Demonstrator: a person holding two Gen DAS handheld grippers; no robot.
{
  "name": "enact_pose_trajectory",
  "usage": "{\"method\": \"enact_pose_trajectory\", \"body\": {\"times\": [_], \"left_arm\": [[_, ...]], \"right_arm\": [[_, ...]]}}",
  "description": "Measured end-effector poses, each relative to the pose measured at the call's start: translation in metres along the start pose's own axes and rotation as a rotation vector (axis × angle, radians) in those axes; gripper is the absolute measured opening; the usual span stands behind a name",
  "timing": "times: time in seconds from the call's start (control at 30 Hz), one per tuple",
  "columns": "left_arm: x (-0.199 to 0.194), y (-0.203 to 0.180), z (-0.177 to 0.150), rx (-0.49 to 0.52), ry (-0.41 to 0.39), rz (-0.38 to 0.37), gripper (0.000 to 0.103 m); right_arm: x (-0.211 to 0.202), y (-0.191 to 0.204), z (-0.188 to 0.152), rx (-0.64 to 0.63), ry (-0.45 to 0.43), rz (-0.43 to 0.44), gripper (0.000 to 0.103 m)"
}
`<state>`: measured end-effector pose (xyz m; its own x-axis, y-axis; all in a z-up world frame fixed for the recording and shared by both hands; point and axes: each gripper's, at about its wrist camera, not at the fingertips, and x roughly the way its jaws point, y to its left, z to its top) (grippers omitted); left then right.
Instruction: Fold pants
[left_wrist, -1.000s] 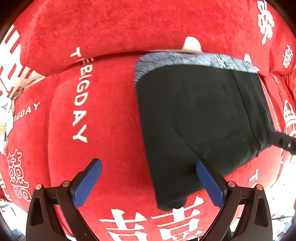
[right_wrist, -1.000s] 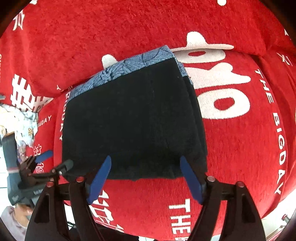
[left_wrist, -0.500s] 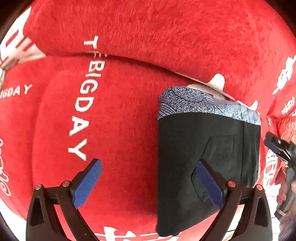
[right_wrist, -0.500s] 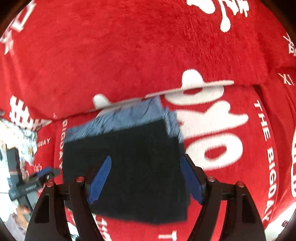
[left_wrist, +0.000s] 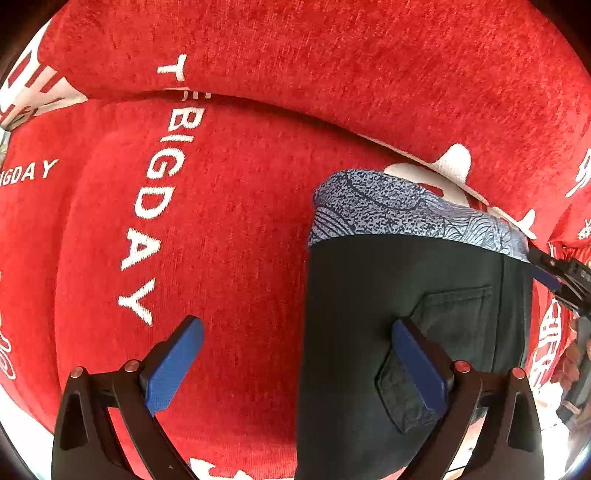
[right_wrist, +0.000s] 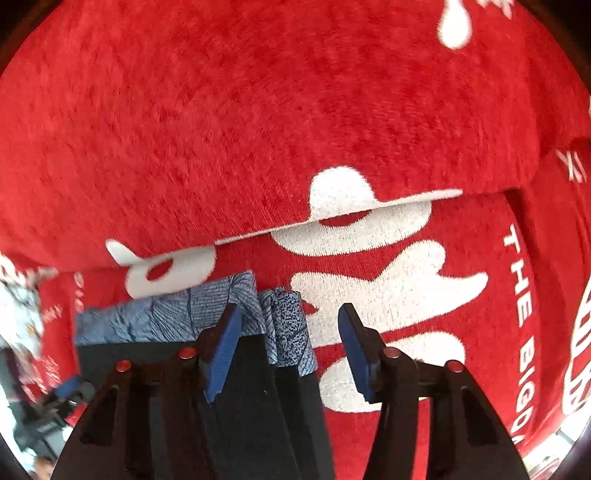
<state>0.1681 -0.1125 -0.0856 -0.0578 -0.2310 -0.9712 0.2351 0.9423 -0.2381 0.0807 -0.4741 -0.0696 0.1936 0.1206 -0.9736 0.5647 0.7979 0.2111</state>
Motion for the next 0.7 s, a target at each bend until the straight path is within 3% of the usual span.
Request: {"method": "enact_pose_trajectory", "body": {"times": [0.07, 0.17, 0.37, 0.7], "left_arm": [[0.001, 0.001, 0.000, -0.006, 0.005, -0.001, 0.102], [0.002, 0.000, 0.001, -0.002, 0.008, 0.002, 0.102], [0.002, 0.000, 0.002, 0.003, 0.016, -0.007, 0.102], [0.009, -0.008, 0.006, 0.004, 0.026, 0.010, 0.102]], "right_arm": [[-0.005, -0.007, -0.007, 0.011, 0.027, 0.059, 0.060], [-0.010, -0.018, -0.028, 0.028, 0.077, 0.162, 0.071], [-0.003, -0.034, -0.059, 0.064, 0.145, 0.274, 0.080], [0.015, -0.030, -0.062, 0.057, 0.199, 0.349, 0.082]]}}
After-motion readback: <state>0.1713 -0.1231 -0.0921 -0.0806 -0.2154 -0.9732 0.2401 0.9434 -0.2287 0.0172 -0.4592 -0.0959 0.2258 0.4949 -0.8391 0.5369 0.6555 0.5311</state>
